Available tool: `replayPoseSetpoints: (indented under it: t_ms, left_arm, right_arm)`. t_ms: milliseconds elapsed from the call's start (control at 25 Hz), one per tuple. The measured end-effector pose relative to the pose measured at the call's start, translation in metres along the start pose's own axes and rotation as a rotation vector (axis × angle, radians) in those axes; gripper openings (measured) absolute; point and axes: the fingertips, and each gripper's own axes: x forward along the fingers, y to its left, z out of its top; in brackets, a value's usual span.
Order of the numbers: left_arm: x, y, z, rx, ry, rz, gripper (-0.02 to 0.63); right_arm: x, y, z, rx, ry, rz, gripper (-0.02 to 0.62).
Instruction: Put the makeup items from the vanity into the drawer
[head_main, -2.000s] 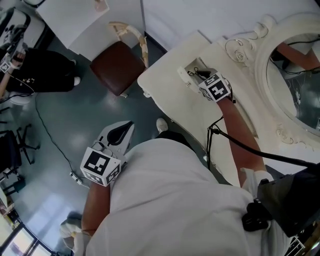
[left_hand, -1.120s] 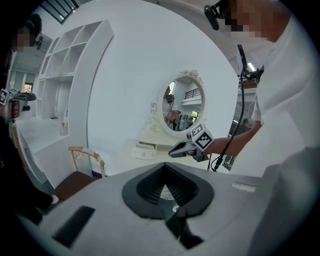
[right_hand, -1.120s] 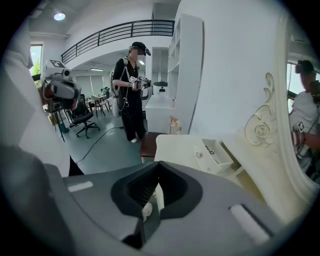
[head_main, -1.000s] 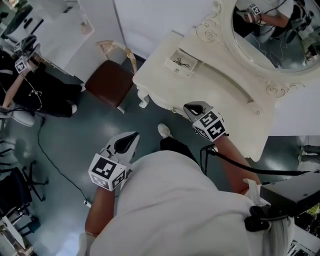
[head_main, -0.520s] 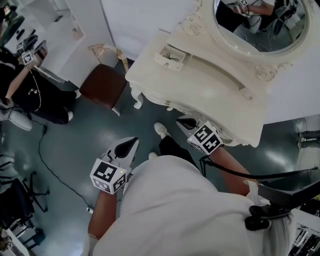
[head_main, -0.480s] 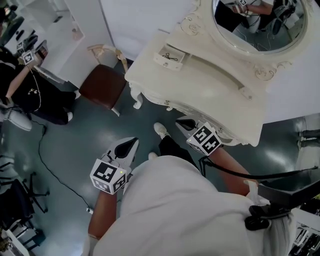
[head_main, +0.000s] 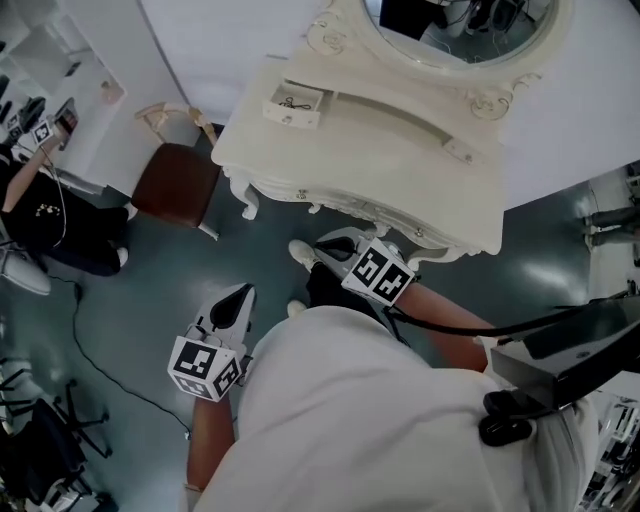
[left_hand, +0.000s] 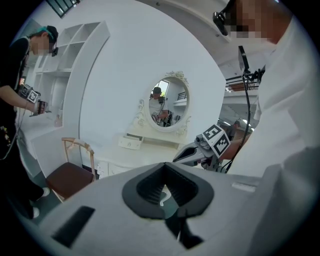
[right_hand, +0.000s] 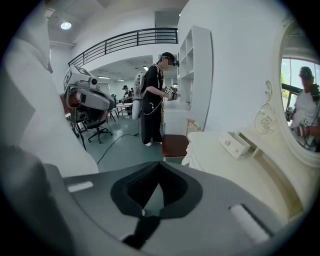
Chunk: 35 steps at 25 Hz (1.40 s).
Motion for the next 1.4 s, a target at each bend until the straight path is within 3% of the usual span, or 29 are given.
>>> replayPoseSetpoints:
  t_ms: [440, 1400]
  left_arm:
    - [0.004, -0.012, -0.001, 0.010, 0.006, -0.001, 0.002]
    - [0.025, -0.023, 0.001, 0.028, 0.031, -0.049, 0.002]
  right_arm:
    - [-0.006, 0.006, 0.005, -0.056, -0.016, 0.008, 0.000]
    - [-0.020, 0.005, 0.002, -0.051, -0.032, 0.000, 0.000]
